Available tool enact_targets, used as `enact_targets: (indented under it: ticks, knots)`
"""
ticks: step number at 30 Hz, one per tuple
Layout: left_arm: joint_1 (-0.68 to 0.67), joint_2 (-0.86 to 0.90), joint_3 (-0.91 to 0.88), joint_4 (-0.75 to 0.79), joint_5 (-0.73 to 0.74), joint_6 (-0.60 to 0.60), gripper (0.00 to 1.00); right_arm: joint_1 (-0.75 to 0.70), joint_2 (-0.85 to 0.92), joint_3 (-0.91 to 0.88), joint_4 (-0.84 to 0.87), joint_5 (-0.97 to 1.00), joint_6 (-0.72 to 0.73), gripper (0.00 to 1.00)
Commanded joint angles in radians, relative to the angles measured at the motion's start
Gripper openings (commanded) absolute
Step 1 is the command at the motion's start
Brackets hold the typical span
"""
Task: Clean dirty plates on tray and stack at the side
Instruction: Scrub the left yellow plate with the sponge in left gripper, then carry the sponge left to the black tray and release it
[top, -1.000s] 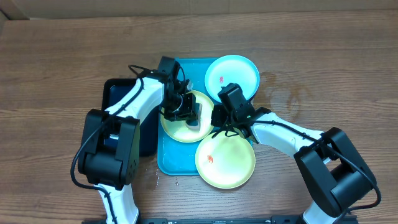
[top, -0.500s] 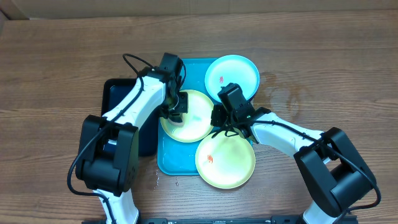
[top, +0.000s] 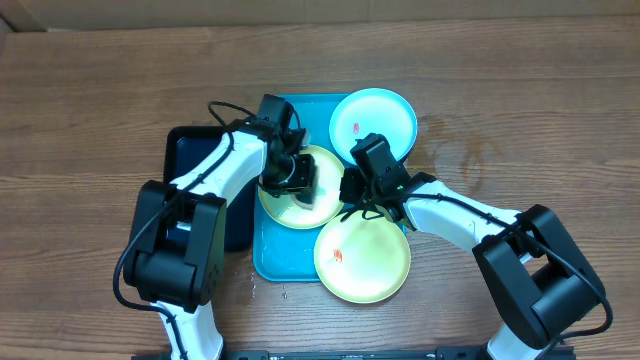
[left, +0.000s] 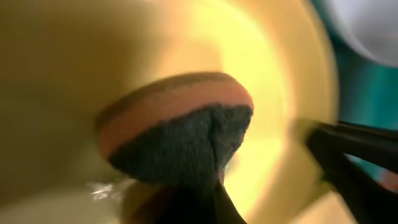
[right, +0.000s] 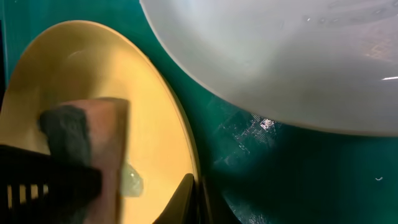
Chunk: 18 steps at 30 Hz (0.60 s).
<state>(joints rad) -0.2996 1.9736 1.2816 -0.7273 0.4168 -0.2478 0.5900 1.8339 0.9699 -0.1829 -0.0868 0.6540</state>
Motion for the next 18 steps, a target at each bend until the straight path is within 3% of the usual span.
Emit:
enact_targets:
  ticks: [1,4,12,18]
  knots:
    - [0.006,-0.088,0.026,0.003,0.185,0.042,0.04,0.006,-0.003,0.000,0.009,-0.011,0.001,0.04]
    - [0.033,-0.179,0.055,-0.018,0.106,0.042,0.04,0.006,-0.003,0.000,0.006,-0.011,0.001,0.04]
    - [0.139,-0.341,0.058,-0.175,-0.269,0.004,0.04,0.006,-0.003,0.000,0.005,-0.012,0.001,0.04]
    - [0.261,-0.308,0.047,-0.296,-0.339,0.008,0.04,0.006,-0.003,0.000,0.005,-0.011,0.001,0.04]
